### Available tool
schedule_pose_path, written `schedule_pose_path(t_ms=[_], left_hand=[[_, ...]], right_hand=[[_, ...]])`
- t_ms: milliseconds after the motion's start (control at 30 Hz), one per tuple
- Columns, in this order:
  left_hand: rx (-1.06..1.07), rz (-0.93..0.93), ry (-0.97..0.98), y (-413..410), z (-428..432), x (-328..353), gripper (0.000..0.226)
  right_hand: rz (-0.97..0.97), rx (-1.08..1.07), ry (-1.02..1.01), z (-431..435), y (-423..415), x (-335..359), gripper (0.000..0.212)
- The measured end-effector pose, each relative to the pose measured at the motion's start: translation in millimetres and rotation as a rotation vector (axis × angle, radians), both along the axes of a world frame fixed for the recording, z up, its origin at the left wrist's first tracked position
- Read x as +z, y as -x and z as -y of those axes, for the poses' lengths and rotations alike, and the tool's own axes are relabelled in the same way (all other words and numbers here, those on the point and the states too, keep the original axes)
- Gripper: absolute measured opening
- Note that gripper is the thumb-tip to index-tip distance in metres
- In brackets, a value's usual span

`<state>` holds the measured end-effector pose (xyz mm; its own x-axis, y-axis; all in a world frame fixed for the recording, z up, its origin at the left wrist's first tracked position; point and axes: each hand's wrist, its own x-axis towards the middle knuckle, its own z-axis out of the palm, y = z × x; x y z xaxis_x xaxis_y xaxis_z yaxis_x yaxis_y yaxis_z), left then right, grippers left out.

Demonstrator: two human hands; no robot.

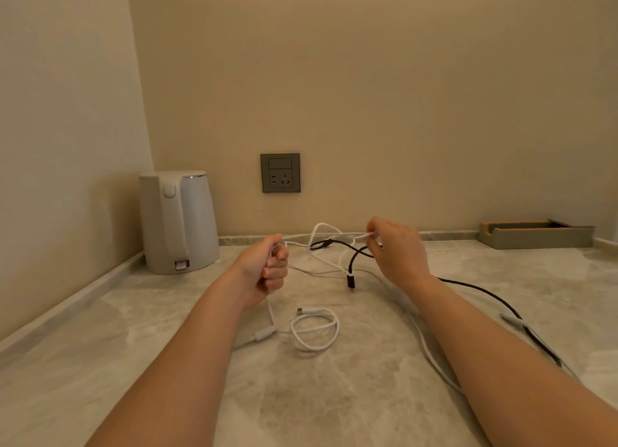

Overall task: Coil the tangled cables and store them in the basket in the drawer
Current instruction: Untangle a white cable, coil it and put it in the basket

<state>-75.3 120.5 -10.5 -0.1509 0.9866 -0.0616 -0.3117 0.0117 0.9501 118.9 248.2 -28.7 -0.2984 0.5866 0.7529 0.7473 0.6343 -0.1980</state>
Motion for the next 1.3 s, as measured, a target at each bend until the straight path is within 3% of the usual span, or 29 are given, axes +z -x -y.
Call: schedule_pose_path(t_ms=[133, 233, 333, 500, 567, 633, 700, 767, 900, 967, 1067, 1133, 1200, 1300], left_hand=[[0.091, 0.098, 0.004, 6, -5, -3, 0.045], [0.154, 0.101, 0.006, 11, -8, -5, 0.046], [0.179, 0.086, 0.03, 14, -9, -8, 0.046], [0.32, 0.17, 0.031, 20, -12, -11, 0.046], [0.358, 0.199, 0.035, 24, -13, -12, 0.046], [0.352, 0.185, 0.053, 27, -14, -13, 0.046], [0.337, 0.138, 0.069, 26, -15, -13, 0.045], [0.345, 0.106, 0.077, 24, -15, -14, 0.045], [0.331, 0.103, 0.084, 26, -15, -14, 0.044], [0.313, 0.092, 0.083, 26, -14, -14, 0.045], [0.295, 0.074, 0.079, 23, -13, -14, 0.046], [0.285, 0.07, 0.071, 21, -12, -13, 0.046], [0.28, 0.07, 0.064, 19, -13, -13, 0.046], [0.276, 0.037, 0.06, 20, -13, -11, 0.046]], right_hand=[[-0.036, -0.075, -0.014, -1, -3, -1, 0.017], [-0.058, -0.103, 0.124, -6, -13, -1, 0.034], [-0.162, 0.122, 0.313, -8, -16, 1, 0.039], [-0.198, 0.406, 0.497, -2, -22, 6, 0.015], [-0.237, 0.49, 0.577, 0, -23, 10, 0.016], [-0.216, 0.419, 0.529, -3, -23, 9, 0.02], [-0.16, 0.259, 0.311, -8, -23, 5, 0.018], [-0.194, 0.237, 0.18, -9, -19, 3, 0.014], [-0.223, 0.415, 0.486, 2, -6, 9, 0.032], [-0.05, 0.342, 0.548, 9, 1, 5, 0.035], [0.354, 0.158, 0.573, 13, 13, -8, 0.058], [0.44, 0.138, 0.614, 9, 20, -11, 0.046], [0.35, 0.236, 0.753, 10, 18, -6, 0.027], [0.161, 0.403, 0.956, 19, 15, 6, 0.028]])
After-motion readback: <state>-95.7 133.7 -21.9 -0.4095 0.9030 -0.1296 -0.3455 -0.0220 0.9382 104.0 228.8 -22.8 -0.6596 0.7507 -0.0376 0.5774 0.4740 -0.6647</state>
